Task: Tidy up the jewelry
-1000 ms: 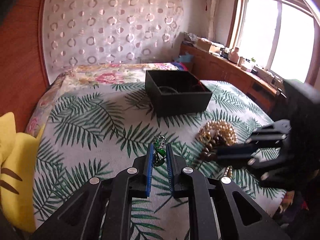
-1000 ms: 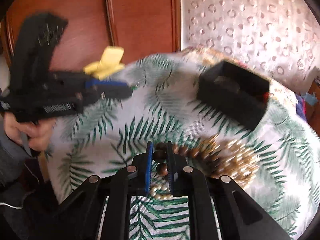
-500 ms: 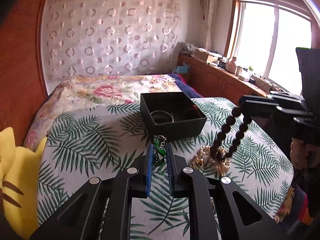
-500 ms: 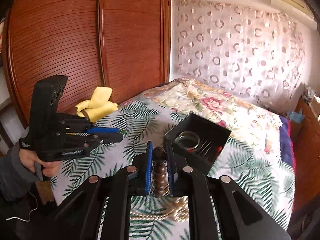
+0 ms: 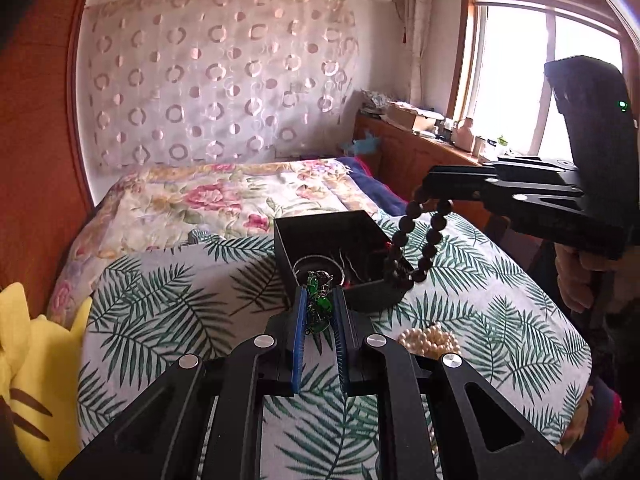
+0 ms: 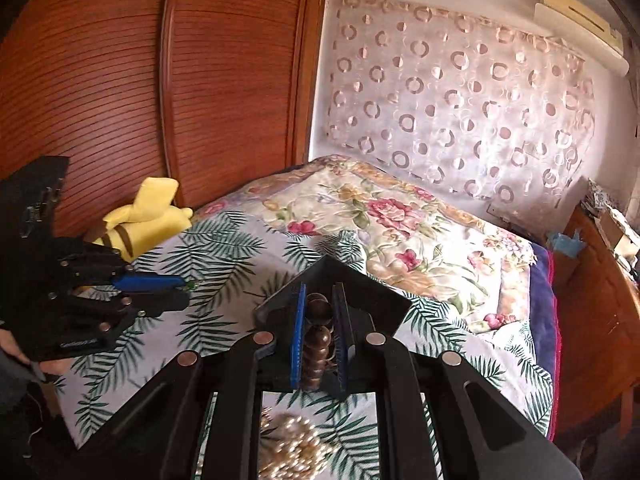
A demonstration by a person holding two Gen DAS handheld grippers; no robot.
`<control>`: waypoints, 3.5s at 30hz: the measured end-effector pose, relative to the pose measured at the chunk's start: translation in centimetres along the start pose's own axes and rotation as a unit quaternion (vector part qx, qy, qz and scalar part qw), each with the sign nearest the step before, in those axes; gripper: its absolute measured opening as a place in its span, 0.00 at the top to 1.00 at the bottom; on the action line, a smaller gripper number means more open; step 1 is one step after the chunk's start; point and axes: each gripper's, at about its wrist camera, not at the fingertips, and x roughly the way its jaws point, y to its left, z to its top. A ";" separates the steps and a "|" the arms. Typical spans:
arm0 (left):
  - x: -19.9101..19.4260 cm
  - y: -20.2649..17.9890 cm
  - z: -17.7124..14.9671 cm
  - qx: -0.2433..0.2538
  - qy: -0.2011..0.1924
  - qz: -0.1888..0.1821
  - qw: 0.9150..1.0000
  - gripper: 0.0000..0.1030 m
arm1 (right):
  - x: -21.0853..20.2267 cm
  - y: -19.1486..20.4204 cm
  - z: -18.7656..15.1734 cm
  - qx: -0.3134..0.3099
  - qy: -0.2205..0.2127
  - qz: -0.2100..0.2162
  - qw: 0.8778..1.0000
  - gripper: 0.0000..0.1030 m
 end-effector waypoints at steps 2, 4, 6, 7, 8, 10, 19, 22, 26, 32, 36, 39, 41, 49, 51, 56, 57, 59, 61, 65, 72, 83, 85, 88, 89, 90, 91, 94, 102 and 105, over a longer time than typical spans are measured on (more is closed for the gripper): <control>0.4 -0.1 0.3 0.001 0.000 0.003 1.000 0.89 | 0.8 -0.3 0.1 0.000 0.005 -0.005 1.000 0.86; 1.3 -0.1 0.8 0.001 0.002 0.005 1.000 0.89 | 1.8 -0.9 0.1 0.006 0.013 -0.008 1.000 0.86; 2.2 -0.1 1.2 -0.002 0.006 0.004 1.000 0.89 | 2.4 -1.3 -0.3 0.012 0.019 -0.010 1.000 0.86; 2.5 0.0 1.4 -0.004 0.007 0.003 1.000 0.89 | 2.7 -1.5 -0.4 0.015 0.020 -0.011 1.000 0.86; 3.0 0.0 1.7 -0.006 0.010 0.001 1.000 0.89 | 3.0 -1.7 -0.4 0.016 0.021 -0.013 1.000 0.86; 3.9 -0.1 2.1 -0.005 0.014 0.003 1.000 0.89 | 3.3 -2.0 -0.4 0.024 0.018 -0.015 0.999 0.86; 6.5 -0.5 3.1 -0.002 0.026 0.003 1.000 0.88 | 4.1 -3.0 -0.4 0.049 0.021 0.000 0.999 0.85; 7.3 -0.6 3.3 -0.003 0.032 0.006 0.999 0.88 | 5.1 -3.4 -1.1 0.059 0.041 -0.004 0.997 0.85; 8.2 -0.7 3.4 -0.007 0.038 0.006 0.999 0.88 | 5.9 -3.8 -2.1 0.069 0.057 -0.005 0.996 0.82; 9.3 -0.6 3.6 -0.008 0.046 0.011 0.999 0.88 | 4.8 -3.9 -3.2 0.080 0.046 0.002 0.996 0.60; 10.2 -1.1 3.7 -0.004 0.052 0.013 0.999 0.88 | 3.8 -3.7 -4.2 0.082 0.040 0.002 0.996 0.60; 10.7 -1.7 3.9 0.004 0.054 0.018 0.998 0.85 | 3.1 -3.4 -5.3 0.076 0.040 0.001 0.996 0.60; 10.7 -2.0 3.8 0.010 0.050 0.020 0.999 0.64 | 2.5 -3.1 -6.1 0.070 0.040 0.000 0.997 0.60; 8.2 -2.3 2.4 0.005 0.038 0.017 0.999 0.26 | 1.3 -2.0 -10.3 0.067 0.060 0.018 0.996 0.60; 7.4 -2.4 1.8 0.005 0.033 0.016 0.999 0.17 | 1.3 -1.7 -11.2 0.068 0.068 0.025 0.995 0.62; 5.3 -2.5 -0.5 0.000 0.032 0.010 0.999 0.07 | 1.2 -1.0 -13.2 0.071 0.080 0.039 0.993 0.64; 4.9 -2.5 -0.9 0.001 0.032 0.013 0.999 0.07 | 1.2 -0.6 -13.6 0.069 0.083 0.040 0.993 0.64; 4.0 -2.6 -1.7 -0.001 0.026 0.018 1.000 0.07 | 1.3 0.1 -14.1 0.064 0.086 0.041 0.993 0.64; 3.3 -2.4 -2.3 -0.007 0.026 0.011 1.000 0.07 | 1.4 0.7 -14.3 0.058 0.087 0.042 0.994 0.64; 2.1 -2.0 -3.6 -0.017 0.027 0.014 0.999 0.07 | 1.6 1.7 -14.4 0.045 0.090 0.043 0.994 0.65; -0.1 -0.6 -6.1 -0.032 0.031 0.036 0.998 0.07 | 2.6 2.1 -14.2 0.037 0.104 0.017 0.994 0.65; -1.1 0.5 -7.0 -0.056 0.028 0.034 0.997 0.07 | 3.4 2.6 -14.3 0.030 0.110 -0.003 0.993 0.82; -1.0 0.2 -7.0 -0.053 0.030 0.033 0.998 0.07 | 2.9 2.4 -14.3 0.036 0.104 0.006 0.994 0.95; -0.7 -0.3 -7.2 -0.049 0.033 0.031 0.998 0.07 | 2.1 2.2 -14.2 0.042 0.094 0.016 0.995 0.95; -0.7 -0.4 -7.2 -0.047 0.034 0.030 0.998 0.07 | 1.8 2.2 -14.2 0.044 0.090 0.021 0.995 0.95; -0.6 -0.6 -7.3 -0.045 0.035 0.030 0.998 0.07 | 1.5 2.2 -14.2 0.042 0.088 0.023 0.995 0.95; -0.5 -0.7 -7.3 -0.044 0.036 0.030 0.998 0.07 | 1.2 2.2 -14.3 0.042 0.085 0.023 0.995 0.95; -0.4 -1.0 -7.4 -0.043 0.038 0.025 0.998 0.07 | 0.0 2.0 -14.1 0.039 0.071 0.019 0.997 0.95; 0.3 -2.2 -7.9 -0.033 0.048 0.012 0.998 0.07 | -3.9 1.6 -12.7 0.039 0.025 0.010 0.999 0.95; 0.6 -3.0 -7.9 -0.023 0.051 0.009 0.998 0.07 | -6.0 1.4 -12.0 0.041 0.001 0.009 0.999 0.95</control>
